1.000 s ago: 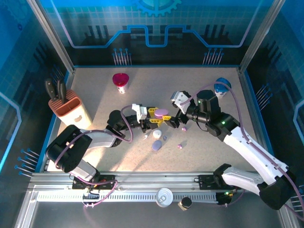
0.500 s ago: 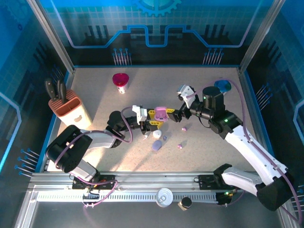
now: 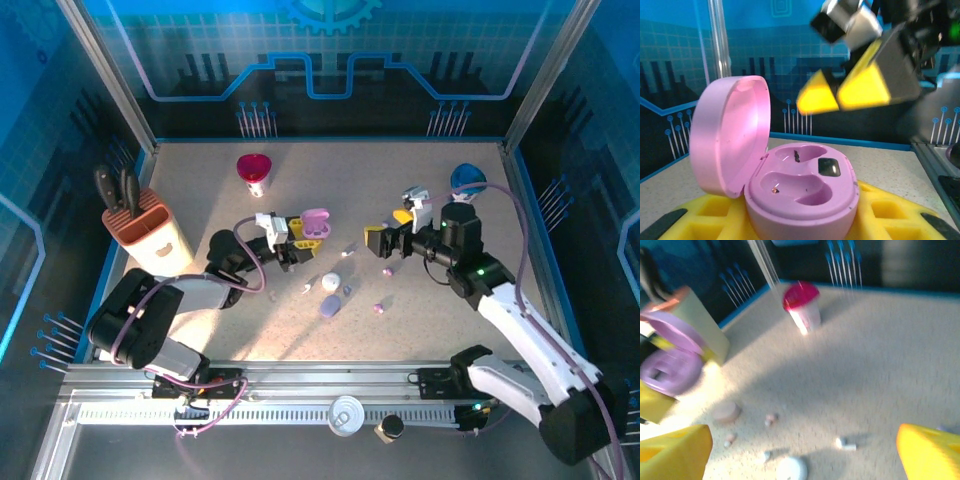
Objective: Insert the wireless bluetooth earbuds into the charging case
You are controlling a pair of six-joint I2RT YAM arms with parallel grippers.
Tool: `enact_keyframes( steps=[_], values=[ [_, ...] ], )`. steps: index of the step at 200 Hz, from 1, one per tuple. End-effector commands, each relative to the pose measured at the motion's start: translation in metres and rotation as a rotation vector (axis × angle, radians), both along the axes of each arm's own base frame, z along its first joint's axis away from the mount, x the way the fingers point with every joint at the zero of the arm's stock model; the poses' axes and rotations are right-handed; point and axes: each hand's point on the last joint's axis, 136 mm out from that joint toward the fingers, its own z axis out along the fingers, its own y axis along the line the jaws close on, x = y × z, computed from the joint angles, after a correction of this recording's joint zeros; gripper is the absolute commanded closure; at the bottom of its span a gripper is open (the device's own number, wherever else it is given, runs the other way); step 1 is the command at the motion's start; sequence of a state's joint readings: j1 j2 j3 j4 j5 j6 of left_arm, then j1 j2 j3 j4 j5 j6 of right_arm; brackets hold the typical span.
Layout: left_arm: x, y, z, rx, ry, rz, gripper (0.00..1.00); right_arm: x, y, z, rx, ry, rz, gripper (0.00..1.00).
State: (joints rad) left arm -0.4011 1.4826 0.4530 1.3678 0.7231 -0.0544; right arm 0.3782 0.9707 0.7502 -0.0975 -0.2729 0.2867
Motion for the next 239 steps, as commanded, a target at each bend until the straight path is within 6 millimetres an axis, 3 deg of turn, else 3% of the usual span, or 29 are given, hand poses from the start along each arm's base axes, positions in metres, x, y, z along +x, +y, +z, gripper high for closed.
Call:
enact_keyframes(
  steps=[1,37,92,118,171,239],
  values=[
    [-0.003,0.010,0.010,-0.023,-0.029,0.018,0.62,0.006,-0.006,-0.039,0.035,0.215,-0.095,0.07],
    [-0.004,0.015,0.010,-0.023,-0.026,0.022,0.62,0.008,-0.025,-0.107,-0.105,0.485,-0.201,0.14],
    [-0.009,0.014,0.007,-0.020,-0.013,0.003,0.62,0.011,-0.042,-0.163,-0.013,0.702,-0.264,0.27],
    [-0.010,0.013,0.006,-0.017,-0.006,-0.011,0.62,0.013,-0.043,-0.179,0.022,0.774,-0.261,0.34],
    [-0.011,0.012,0.003,-0.013,-0.002,-0.020,0.62,0.008,-0.052,-0.209,-0.024,0.854,-0.303,0.35],
    [-0.010,0.012,0.001,-0.008,-0.005,-0.015,0.62,-0.005,-0.030,-0.213,0.018,0.894,-0.213,0.36]
  ],
)
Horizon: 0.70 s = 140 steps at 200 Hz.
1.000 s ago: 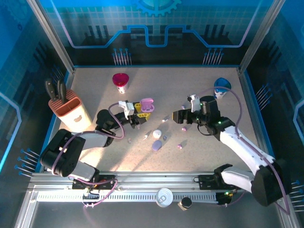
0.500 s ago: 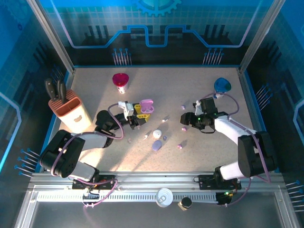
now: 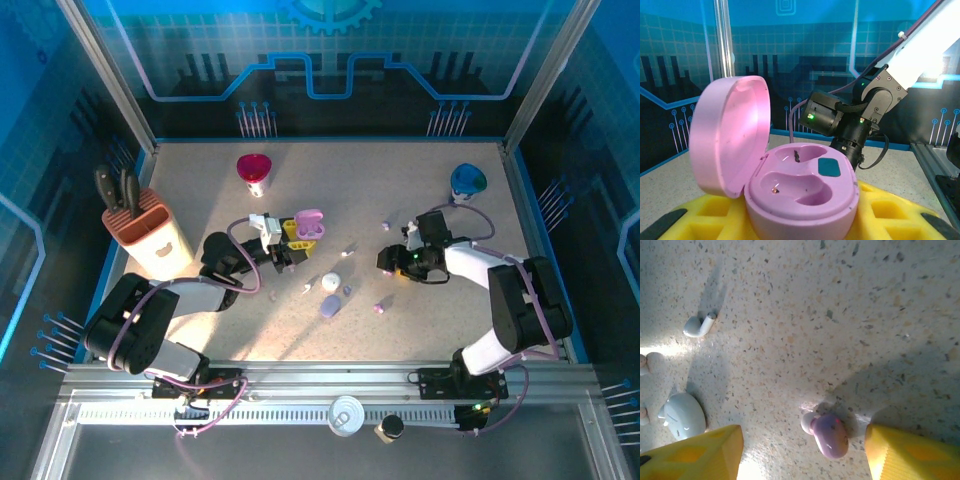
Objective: Insert the wireless bluetooth earbuds into the charging case
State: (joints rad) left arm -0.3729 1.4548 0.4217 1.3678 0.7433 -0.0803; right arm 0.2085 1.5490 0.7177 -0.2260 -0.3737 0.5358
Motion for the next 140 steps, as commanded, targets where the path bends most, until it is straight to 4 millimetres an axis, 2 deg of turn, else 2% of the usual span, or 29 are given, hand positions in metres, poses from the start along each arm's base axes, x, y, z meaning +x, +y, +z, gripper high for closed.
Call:
enact_keyframes(
  steps=[1,49,91,113,140],
  values=[
    [-0.006,0.002,0.004,-0.005,-0.031,-0.017,0.62,-0.009,0.010,0.001,0.043,0.016,0.018,0.36],
    [-0.007,0.002,0.003,-0.001,-0.035,-0.015,0.62,-0.023,0.034,0.009,0.050,0.008,0.055,0.36],
    [-0.006,0.003,0.004,-0.001,-0.042,-0.011,0.62,-0.020,0.056,0.023,0.074,-0.043,0.111,0.35],
    [-0.005,0.003,0.002,0.000,-0.039,-0.006,0.62,-0.018,0.054,0.036,0.057,-0.108,0.129,0.35],
    [-0.005,0.003,0.000,0.005,-0.038,-0.003,0.62,-0.013,0.034,0.041,-0.065,-0.147,0.135,0.35]
  ],
)
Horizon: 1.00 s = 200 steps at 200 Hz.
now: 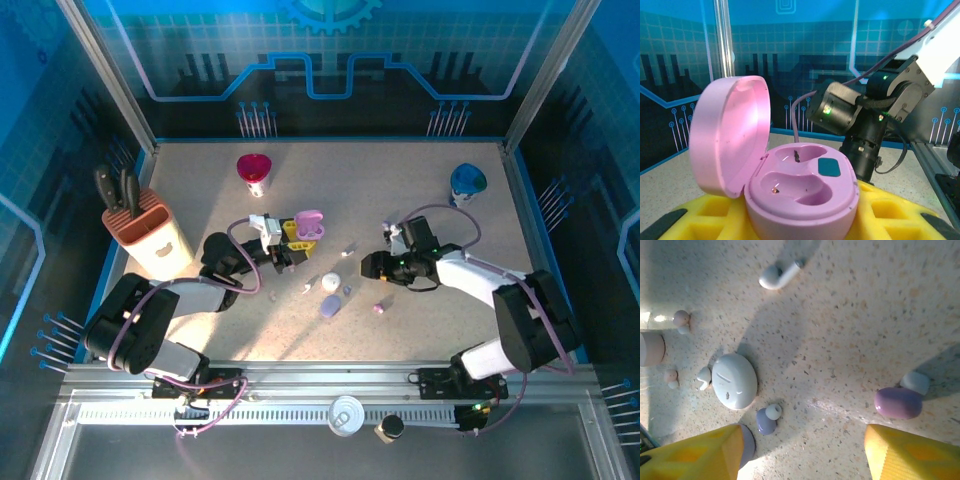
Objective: Insert the wireless bluetooth earbuds into the charging case
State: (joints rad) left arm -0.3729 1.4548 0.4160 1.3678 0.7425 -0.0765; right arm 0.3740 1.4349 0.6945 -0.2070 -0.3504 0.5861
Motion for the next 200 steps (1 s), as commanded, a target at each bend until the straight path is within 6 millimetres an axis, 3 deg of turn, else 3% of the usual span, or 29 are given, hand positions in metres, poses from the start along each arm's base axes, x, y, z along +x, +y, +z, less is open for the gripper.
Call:
enact_keyframes(
  steps=[1,37,56,68,116,121,159,200],
  values=[
    [-0.004,0.003,0.002,0.002,-0.041,-0.003,0.62,0.009,-0.011,0.014,-0.092,-0.069,0.015,0.34],
    [-0.003,0.002,0.001,0.004,-0.037,-0.011,0.62,0.032,-0.027,0.001,-0.115,-0.016,0.000,0.31],
    [-0.003,0.002,0.001,0.005,-0.040,-0.009,0.62,0.038,-0.025,-0.011,-0.101,0.024,0.027,0.30],
    [-0.003,0.002,0.000,0.004,-0.038,-0.006,0.62,0.048,-0.018,-0.007,-0.078,0.011,0.048,0.29],
    [-0.006,0.003,-0.001,0.009,-0.041,-0.011,0.62,0.035,-0.008,-0.014,-0.019,0.049,0.092,0.33],
    [-0.007,0.002,-0.002,0.013,-0.044,-0.014,0.62,0.025,-0.010,-0.021,-0.020,0.074,0.096,0.34],
    [-0.009,0.003,-0.002,0.016,-0.056,-0.018,0.62,-0.001,-0.018,-0.028,-0.028,0.104,0.085,0.35],
    [-0.008,0.002,-0.002,0.016,-0.054,-0.016,0.61,-0.008,-0.016,-0.023,-0.015,0.096,0.073,0.35]
  ],
)
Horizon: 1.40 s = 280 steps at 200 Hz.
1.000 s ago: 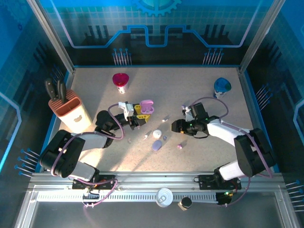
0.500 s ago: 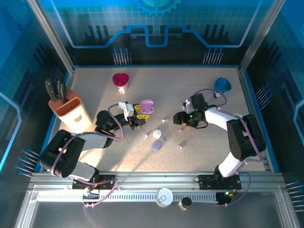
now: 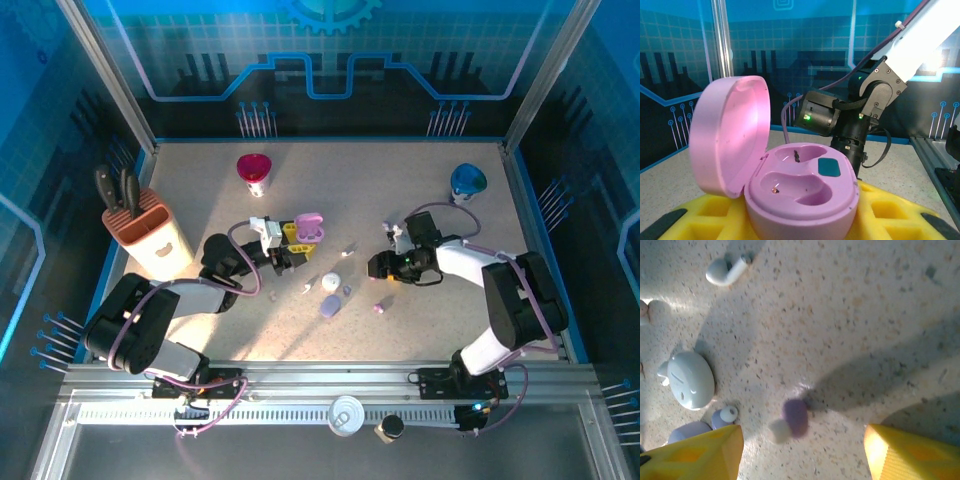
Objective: Insert the wireless bluetooth earbuds into the charging case
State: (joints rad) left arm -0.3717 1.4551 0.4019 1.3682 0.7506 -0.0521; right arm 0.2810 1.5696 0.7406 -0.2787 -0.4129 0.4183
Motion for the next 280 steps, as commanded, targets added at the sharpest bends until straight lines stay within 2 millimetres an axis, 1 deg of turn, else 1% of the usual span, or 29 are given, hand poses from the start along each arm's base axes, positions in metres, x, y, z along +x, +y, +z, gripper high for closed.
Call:
enact_keyframes(
  steps=[1,28,53,68,96,118,126,134,153,168,177,210,238,280],
  values=[
    [-0.005,0.002,0.003,0.001,-0.043,-0.014,0.61,-0.012,0.004,0.005,0.019,0.022,0.002,0.35],
    [-0.001,0.004,-0.001,0.000,-0.027,0.009,0.61,-0.002,-0.005,0.013,-0.071,-0.047,-0.018,0.36],
    [0.009,0.014,-0.006,-0.006,0.010,0.057,0.62,0.002,-0.005,0.023,-0.148,-0.099,0.008,0.36],
    [0.011,0.017,-0.006,-0.007,0.013,0.072,0.62,0.002,-0.003,0.024,-0.176,-0.099,0.001,0.36],
    [0.012,0.020,-0.006,-0.007,0.010,0.081,0.62,0.003,0.008,0.023,-0.139,-0.097,-0.030,0.41],
    [0.013,0.019,-0.005,-0.007,0.009,0.073,0.62,0.003,0.011,0.018,-0.148,-0.065,-0.040,0.44],
    [0.012,0.019,-0.004,-0.008,0.008,0.071,0.62,0.003,0.012,0.015,-0.134,-0.039,-0.070,0.45],
    [0.012,0.018,-0.004,-0.007,0.008,0.068,0.62,0.002,0.013,0.011,-0.104,-0.004,-0.124,0.49],
    [0.012,0.018,-0.005,-0.005,0.007,0.067,0.62,0.000,0.027,0.005,0.042,0.061,-0.215,0.55],
    [0.012,0.018,-0.005,-0.005,0.006,0.067,0.62,-0.001,0.036,0.005,0.136,0.086,-0.262,0.57],
    [0.012,0.018,-0.005,-0.005,0.006,0.065,0.62,-0.001,0.038,0.006,0.168,0.091,-0.285,0.58],
    [0.011,0.017,-0.006,-0.001,0.004,0.060,0.62,-0.002,0.034,-0.003,0.180,0.107,-0.328,0.61],
    [0.011,0.017,-0.005,-0.002,0.006,0.054,0.62,0.003,0.029,-0.009,0.201,0.112,-0.363,0.63],
    [0.010,0.017,-0.007,0.000,0.008,0.052,0.62,0.011,0.030,-0.008,0.242,0.108,-0.375,0.67]
  ],
)
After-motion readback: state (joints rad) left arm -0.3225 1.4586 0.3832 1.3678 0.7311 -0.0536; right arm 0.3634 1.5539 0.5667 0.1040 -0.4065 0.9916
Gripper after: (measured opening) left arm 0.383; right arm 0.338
